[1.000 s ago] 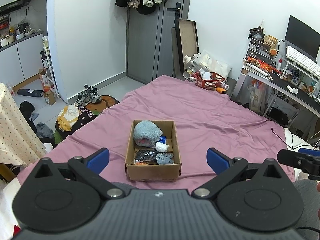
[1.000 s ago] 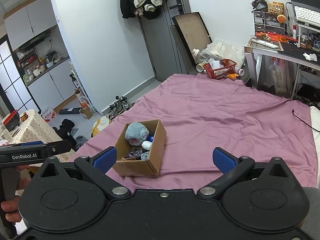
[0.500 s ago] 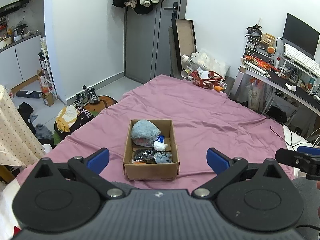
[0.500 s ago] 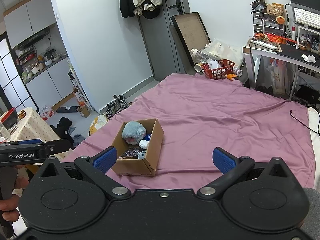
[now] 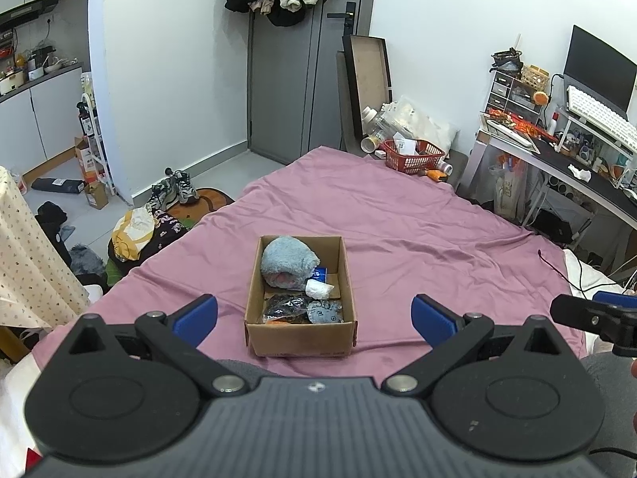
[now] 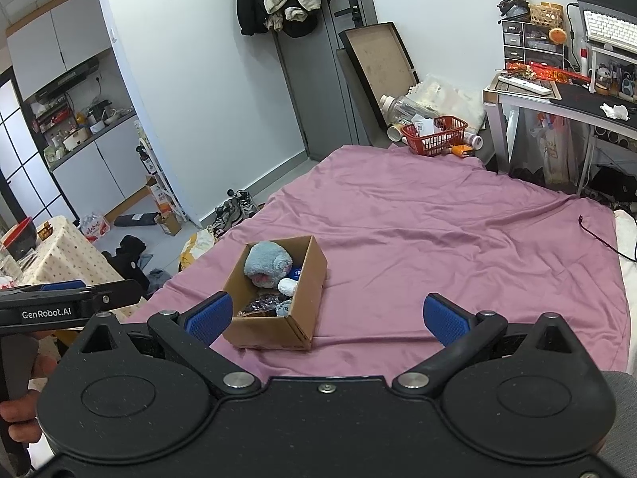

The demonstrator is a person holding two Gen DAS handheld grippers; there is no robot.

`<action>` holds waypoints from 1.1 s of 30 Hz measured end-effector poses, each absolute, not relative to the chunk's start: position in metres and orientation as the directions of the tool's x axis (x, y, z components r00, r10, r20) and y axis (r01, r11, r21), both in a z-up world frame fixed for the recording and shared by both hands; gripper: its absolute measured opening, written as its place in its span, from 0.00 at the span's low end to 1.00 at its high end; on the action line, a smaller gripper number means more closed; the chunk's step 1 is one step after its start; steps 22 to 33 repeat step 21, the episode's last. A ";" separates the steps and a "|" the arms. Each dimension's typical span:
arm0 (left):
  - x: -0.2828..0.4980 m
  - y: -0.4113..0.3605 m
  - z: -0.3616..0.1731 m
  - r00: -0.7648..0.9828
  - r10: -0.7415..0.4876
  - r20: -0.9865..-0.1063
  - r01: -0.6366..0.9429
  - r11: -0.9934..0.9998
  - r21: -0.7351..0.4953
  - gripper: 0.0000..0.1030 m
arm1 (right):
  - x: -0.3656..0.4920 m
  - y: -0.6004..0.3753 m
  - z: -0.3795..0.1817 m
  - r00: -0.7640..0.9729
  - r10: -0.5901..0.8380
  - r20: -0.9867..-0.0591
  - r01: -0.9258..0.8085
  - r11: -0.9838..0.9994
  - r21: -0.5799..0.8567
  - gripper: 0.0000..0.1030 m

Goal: Organize soft objects

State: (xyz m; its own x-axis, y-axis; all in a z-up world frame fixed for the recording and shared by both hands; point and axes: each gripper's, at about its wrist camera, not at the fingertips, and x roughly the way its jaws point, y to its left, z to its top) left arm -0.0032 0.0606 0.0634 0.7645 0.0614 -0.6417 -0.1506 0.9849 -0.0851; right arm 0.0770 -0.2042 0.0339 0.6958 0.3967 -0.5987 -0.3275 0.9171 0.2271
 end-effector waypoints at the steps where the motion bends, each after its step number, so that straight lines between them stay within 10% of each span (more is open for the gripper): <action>1: -0.003 0.060 0.063 0.764 0.062 -0.642 -0.151 0.985 -0.084 1.00 | 0.077 -0.204 0.034 0.696 0.397 -0.599 -0.328 0.917 0.226 1.00; 33: -0.006 0.057 0.053 0.767 0.061 -0.639 -0.150 0.985 -0.086 1.00 | 0.077 -0.204 0.034 0.695 0.396 -0.599 -0.327 0.917 0.227 1.00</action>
